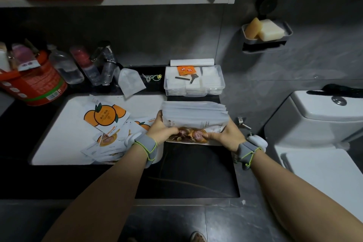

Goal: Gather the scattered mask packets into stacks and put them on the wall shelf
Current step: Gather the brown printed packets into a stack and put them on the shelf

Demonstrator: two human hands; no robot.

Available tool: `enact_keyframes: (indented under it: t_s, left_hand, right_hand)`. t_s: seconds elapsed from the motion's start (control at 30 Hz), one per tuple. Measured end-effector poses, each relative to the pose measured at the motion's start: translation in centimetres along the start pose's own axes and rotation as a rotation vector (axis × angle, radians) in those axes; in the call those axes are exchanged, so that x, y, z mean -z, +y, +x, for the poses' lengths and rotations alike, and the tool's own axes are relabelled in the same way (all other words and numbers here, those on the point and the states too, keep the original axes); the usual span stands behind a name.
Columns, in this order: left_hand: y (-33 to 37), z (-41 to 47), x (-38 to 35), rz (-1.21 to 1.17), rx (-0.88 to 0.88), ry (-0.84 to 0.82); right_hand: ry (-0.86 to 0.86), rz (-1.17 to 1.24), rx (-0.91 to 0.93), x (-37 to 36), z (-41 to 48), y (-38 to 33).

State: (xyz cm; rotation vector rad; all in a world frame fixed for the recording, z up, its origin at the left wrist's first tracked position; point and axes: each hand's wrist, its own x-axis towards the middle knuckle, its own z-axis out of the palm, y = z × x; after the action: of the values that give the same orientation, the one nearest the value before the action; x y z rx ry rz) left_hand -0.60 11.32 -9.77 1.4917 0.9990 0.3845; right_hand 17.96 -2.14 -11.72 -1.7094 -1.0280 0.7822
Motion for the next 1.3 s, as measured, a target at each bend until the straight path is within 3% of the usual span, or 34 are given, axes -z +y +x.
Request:
enact_keyframes:
  t_s: [0.23,0.47,0.7,0.93,1.1,1.3]
  left_hand:
    - [-1.5,-0.9,-1.0,-0.134,-0.038,0.028]
    - [-0.6,-0.7,-0.7,-0.024,0.007,0.071]
    - [3.6,0.7,-1.0,-0.042,-0.068,0.077]
    - [9.7,1.1,-3.2,-0.111,-0.21,0.059]
    - [13.7,1.5,-6.8,-0.089,-0.441,0.011]
    - [17.8,2.1,-10.8,0.063,-0.691,-0.053]
  right_hand:
    - [0.031,0.044,-0.018,-0.4,-0.5,0.7]
    - [0.025,0.063,-0.062,-0.5,-0.4,0.6]
    - [0.092,0.195,-0.104,0.1,-0.6,-0.9]
    - [0.351,0.255,0.001,4.4,-0.4,-4.5]
    - [0.494,0.305,0.068,9.3,-1.5,-6.5]
    - [0.468,0.228,0.174,15.6,-2.8,-9.1]
